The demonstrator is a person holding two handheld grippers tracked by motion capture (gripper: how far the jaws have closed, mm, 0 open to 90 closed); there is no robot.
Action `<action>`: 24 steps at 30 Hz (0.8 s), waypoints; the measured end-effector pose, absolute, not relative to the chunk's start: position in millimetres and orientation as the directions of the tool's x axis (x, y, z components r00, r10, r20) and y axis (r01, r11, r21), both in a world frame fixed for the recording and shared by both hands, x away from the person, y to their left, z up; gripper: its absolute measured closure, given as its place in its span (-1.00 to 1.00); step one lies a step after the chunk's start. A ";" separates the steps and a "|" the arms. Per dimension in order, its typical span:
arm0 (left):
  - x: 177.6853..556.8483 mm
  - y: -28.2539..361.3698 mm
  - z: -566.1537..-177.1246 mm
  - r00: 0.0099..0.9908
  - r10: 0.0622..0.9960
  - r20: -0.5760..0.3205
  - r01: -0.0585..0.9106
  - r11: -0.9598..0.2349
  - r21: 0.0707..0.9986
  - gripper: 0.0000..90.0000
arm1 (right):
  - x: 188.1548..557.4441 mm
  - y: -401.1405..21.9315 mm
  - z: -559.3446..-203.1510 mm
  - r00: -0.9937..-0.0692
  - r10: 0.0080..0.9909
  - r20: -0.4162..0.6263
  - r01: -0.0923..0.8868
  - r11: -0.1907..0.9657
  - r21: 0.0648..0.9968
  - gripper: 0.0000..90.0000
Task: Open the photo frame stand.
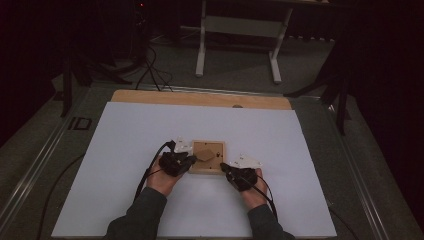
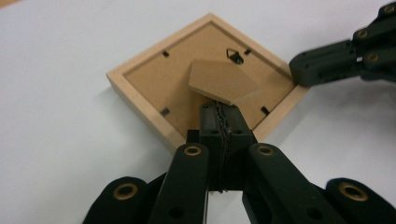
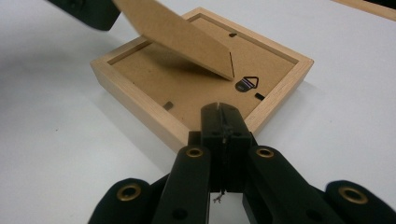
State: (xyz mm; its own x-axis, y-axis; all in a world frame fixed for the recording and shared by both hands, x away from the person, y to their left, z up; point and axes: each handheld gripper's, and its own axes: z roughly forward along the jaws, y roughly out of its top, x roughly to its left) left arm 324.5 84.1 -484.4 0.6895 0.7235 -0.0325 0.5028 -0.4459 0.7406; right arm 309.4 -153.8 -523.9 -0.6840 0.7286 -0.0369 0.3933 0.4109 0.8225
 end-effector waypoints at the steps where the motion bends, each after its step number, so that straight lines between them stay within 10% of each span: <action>1: 325.9 83.0 -483.6 0.688 0.725 -0.033 0.503 -0.444 0.742 0.97 | 309.4 -153.8 -523.9 -0.684 0.729 -0.037 0.393 0.411 0.823 0.99; 24: 334.1 89.6 -487.0 0.662 0.746 -0.072 0.545 -0.413 0.729 0.45 | 309.4 -153.9 -524.0 -0.684 0.728 -0.039 0.392 0.413 0.822 0.99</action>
State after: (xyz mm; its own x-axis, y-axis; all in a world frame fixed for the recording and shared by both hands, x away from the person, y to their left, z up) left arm 334.1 89.6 -487.0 0.6616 0.7464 -0.0721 0.5454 -0.4129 0.7294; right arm 309.4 -153.9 -524.0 -0.6843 0.7281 -0.0391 0.3920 0.4125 0.8223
